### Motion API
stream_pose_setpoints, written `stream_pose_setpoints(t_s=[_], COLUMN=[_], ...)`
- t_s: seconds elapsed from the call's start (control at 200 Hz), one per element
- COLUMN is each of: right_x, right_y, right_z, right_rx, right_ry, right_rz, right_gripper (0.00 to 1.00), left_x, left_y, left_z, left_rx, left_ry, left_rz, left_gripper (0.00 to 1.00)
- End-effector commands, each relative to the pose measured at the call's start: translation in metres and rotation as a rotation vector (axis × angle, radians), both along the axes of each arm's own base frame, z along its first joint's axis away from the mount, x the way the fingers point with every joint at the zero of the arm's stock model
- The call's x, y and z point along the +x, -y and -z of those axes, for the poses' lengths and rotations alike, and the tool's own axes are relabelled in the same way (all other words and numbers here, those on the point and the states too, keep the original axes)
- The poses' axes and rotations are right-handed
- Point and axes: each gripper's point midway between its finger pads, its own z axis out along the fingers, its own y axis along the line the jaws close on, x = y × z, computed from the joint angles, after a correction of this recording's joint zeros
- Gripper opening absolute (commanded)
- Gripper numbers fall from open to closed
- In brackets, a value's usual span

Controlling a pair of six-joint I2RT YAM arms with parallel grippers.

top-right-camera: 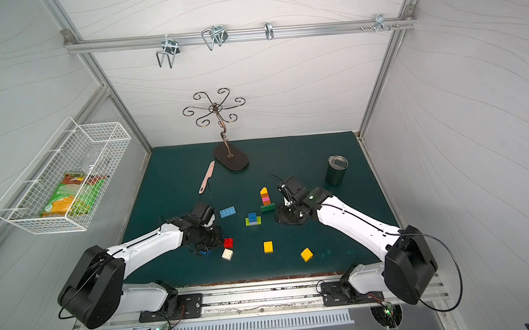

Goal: Assemble the number 1 with lego
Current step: Adjust the lego brick at the center of the board, then pick up the lego brick from the center of the board.

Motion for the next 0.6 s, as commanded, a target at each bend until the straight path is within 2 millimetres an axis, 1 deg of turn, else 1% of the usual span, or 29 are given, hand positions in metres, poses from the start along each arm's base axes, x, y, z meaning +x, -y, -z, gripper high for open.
stream_pose_setpoints(t_s=[0.0, 0.13, 0.23, 0.31, 0.4, 0.48, 0.595], right_x=[-0.006, -0.008, -0.01, -0.011, -0.011, -0.01, -0.009], right_y=[0.005, 0.007, 0.007, 0.007, 0.008, 0.009, 0.018], right_z=[-0.007, -0.008, -0.01, -0.011, -0.013, -0.016, -0.02], right_rx=[-0.007, -0.001, 0.009, 0.016, 0.02, 0.017, -0.02], right_ry=[0.009, 0.011, 0.009, 0.01, 0.017, 0.026, 0.045], right_rz=[-0.007, -0.002, -0.002, -0.002, -0.001, 0.002, 0.018], right_gripper=[0.49, 0.49, 0.49, 0.49, 0.5, 0.55, 0.7], left_x=[0.017, 0.011, 0.008, 0.009, 0.009, 0.009, 0.006], left_y=[0.024, 0.028, 0.024, 0.024, 0.029, 0.036, 0.046], left_z=[-0.023, -0.026, -0.028, -0.035, -0.046, -0.055, -0.054], left_rx=[-0.113, -0.111, -0.08, -0.061, -0.014, 0.026, 0.056], left_ry=[0.069, 0.061, 0.058, 0.074, 0.105, 0.126, 0.118], left_rz=[0.053, 0.072, 0.072, 0.072, 0.099, 0.125, 0.16], left_gripper=[0.28, 0.3, 0.36, 0.4, 0.45, 0.48, 0.5])
